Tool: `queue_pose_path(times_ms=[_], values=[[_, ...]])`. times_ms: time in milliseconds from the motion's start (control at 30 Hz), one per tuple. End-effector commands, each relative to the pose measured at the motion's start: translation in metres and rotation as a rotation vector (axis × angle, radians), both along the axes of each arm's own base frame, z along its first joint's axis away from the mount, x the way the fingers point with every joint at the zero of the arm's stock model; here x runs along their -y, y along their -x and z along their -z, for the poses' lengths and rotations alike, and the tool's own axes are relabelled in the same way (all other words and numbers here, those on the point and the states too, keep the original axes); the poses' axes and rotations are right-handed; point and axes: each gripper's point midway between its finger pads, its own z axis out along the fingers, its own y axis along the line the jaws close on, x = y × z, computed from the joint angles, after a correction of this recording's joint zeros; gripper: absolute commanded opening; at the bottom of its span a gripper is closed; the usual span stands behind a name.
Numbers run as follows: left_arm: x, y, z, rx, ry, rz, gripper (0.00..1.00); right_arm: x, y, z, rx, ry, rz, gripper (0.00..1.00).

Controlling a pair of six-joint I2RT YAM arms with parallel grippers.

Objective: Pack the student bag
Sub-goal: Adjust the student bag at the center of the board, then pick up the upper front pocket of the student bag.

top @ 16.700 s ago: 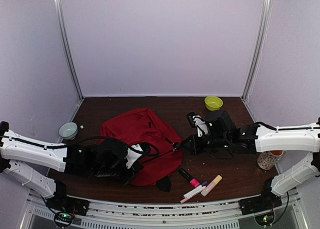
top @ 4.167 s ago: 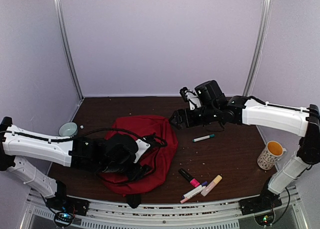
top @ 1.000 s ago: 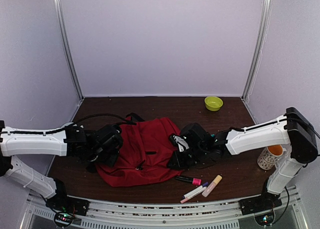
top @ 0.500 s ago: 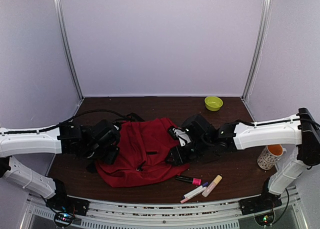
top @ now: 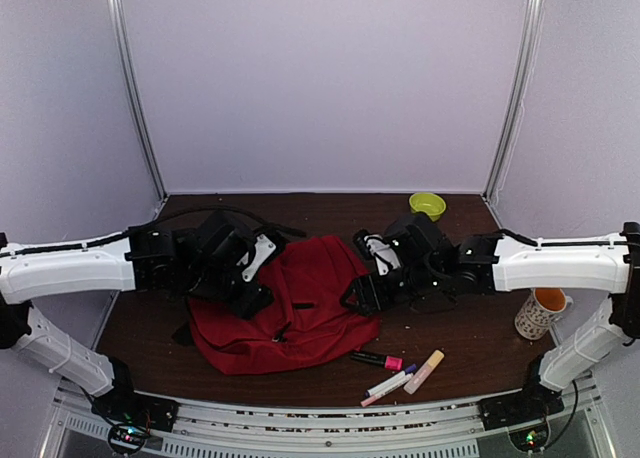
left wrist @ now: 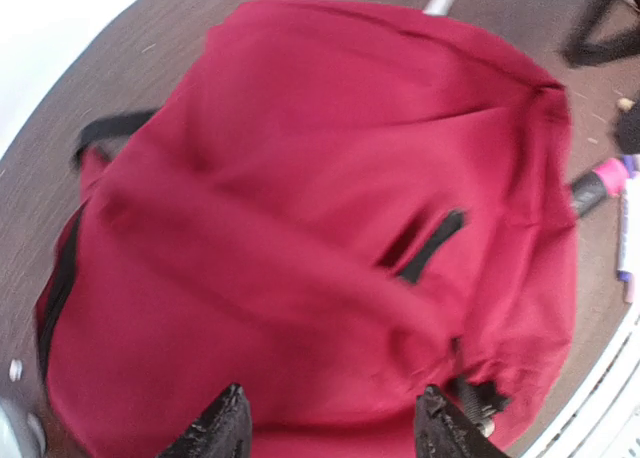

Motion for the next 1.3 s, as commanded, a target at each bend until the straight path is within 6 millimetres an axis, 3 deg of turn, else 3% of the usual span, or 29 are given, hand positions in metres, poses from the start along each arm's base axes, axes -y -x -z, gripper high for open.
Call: queue_pose_path(times_ms=[0, 200, 533, 667, 800, 933, 1100, 1267], values=[[0.061, 0.015, -0.006, -0.034, 0.060, 0.326, 0.60, 0.015, -0.004, 0.007, 0.015, 0.023, 0.043, 0.70], [0.093, 0.017, 0.006, -0.041, 0.021, 0.493, 0.75, 0.034, -0.005, 0.016, 0.011, 0.033, 0.082, 0.71], [0.109, -0.011, 0.033, 0.014, -0.099, 0.487, 0.69, 0.060, -0.007, 0.027, -0.002, 0.035, 0.131, 0.72], [0.109, -0.022, 0.038, 0.051, -0.136, 0.467, 0.60, 0.059, -0.006, 0.027, -0.004, 0.030, 0.125, 0.72], [0.107, -0.028, 0.041, 0.076, -0.165, 0.451, 0.40, 0.058, -0.006, 0.028, -0.011, 0.024, 0.118, 0.71], [0.106, -0.033, 0.044, 0.098, -0.182, 0.440, 0.28, 0.055, -0.006, 0.029, -0.017, 0.018, 0.111, 0.71], [0.105, -0.037, 0.046, 0.115, -0.199, 0.437, 0.00, 0.049, -0.004, 0.029, -0.032, -0.011, 0.098, 0.71], [0.104, -0.043, 0.039, 0.140, -0.179, 0.412, 0.00, 0.034, -0.001, 0.027, -0.072, -0.080, 0.079, 0.73]])
